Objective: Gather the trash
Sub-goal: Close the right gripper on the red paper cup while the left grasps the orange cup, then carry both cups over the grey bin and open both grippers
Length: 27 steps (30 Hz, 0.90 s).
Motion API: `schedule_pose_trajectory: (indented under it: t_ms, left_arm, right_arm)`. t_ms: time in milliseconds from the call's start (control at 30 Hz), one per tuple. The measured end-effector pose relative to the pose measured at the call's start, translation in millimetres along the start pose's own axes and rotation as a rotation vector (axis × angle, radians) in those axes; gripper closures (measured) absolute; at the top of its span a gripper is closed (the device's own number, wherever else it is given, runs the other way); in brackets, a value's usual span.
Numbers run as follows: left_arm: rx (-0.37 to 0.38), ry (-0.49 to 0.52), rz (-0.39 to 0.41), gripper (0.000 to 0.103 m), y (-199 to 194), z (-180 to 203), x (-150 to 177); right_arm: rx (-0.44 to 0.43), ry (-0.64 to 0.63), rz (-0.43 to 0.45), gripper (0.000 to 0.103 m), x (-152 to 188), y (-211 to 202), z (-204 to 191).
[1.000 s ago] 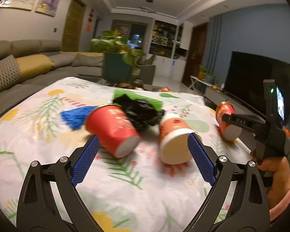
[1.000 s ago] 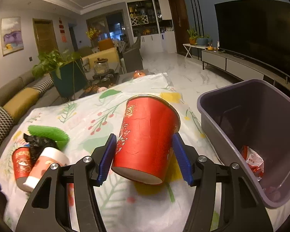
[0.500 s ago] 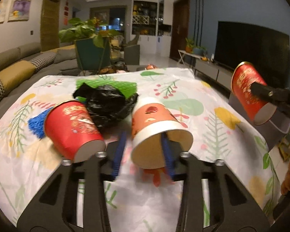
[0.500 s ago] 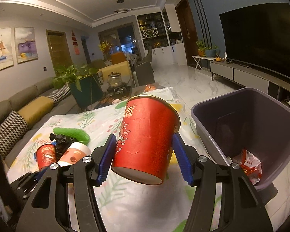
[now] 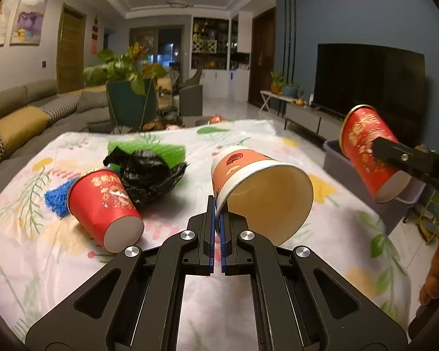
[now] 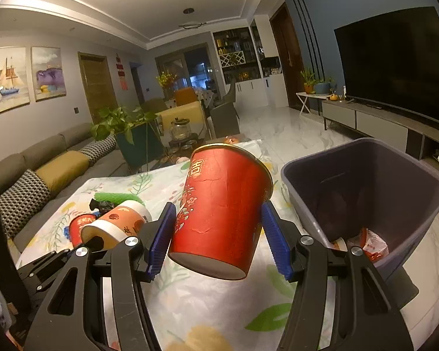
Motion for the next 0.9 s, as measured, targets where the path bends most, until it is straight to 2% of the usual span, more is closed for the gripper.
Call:
schedule_pose_trajectory:
  t_ms: [300,433,600,900]
  left_arm:
    - [0.070,-0.009,0.047,0.101,-10.9,26.0,-25.0]
    - [0.108,0.014,0.064,0.101,-8.1,46.2,-41.0]
    - [0.199,0.026,0.080,0.101,8.9,87.1,-66.3]
    - [0.278,0.086,0.096,0.101,57.7,155.4,-93.5]
  right_arm:
    - [0.003,0.027,0.042,0.044,-15.0,-20.7,26.6]
    - [0.039,0.034,0.086,0.044,-29.4,-27.3,44.5]
    - [0.106,0.051,0.138,0.044,-47.2,-30.0,73.0]
    - [0.220,0.103,0.196,0.044,-68.3,-23.6,137.2]
Point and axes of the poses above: each gripper's, at about its wrist camera, not at the fingertips, and y roughly the way its jaws point, z to its right, x to its underside, the point moved 5 cm from there along y, roughly the way its jaws point, and after that the axes turned 15 degrees about x, right-handed, at the moved point
